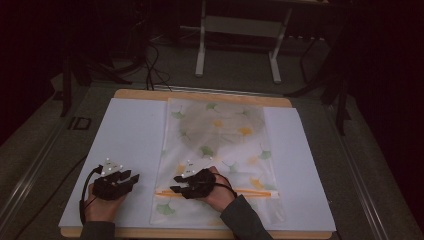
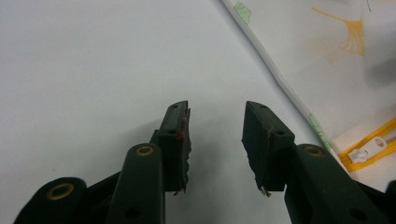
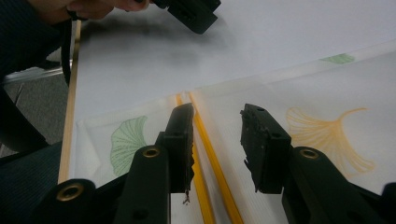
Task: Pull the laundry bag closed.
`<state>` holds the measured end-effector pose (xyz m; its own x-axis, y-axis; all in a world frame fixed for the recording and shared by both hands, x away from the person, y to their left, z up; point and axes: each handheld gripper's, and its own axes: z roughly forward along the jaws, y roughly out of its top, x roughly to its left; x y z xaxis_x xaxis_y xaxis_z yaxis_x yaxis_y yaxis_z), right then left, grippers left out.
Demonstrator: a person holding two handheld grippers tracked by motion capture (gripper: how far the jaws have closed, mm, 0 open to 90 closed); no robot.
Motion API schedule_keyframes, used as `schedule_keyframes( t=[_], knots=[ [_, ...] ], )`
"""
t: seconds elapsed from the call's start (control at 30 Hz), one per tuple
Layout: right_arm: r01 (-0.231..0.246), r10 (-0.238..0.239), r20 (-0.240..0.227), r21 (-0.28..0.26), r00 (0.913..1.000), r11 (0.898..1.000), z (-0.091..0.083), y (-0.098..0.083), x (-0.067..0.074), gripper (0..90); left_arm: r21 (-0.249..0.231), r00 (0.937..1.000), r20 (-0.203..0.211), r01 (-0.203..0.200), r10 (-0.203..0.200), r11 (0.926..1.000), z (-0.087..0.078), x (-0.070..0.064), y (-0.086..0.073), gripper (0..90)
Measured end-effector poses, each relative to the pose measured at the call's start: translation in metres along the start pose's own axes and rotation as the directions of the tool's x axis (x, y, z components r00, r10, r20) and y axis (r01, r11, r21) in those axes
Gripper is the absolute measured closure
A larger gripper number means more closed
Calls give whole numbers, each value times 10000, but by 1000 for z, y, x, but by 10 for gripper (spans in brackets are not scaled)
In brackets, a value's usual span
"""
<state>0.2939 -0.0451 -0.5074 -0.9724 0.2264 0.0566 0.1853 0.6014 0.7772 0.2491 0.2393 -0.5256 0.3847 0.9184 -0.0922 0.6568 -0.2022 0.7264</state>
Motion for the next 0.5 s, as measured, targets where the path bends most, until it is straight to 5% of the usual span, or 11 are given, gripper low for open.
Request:
schedule_keyframes(
  t=[0.5],
  knots=[
    [77, -54, -576, 391, 9983, 9992, 34, 7, 6, 724, 55, 10000, -17, -54, 54, 10000, 1, 0, 0, 609]
  ],
)
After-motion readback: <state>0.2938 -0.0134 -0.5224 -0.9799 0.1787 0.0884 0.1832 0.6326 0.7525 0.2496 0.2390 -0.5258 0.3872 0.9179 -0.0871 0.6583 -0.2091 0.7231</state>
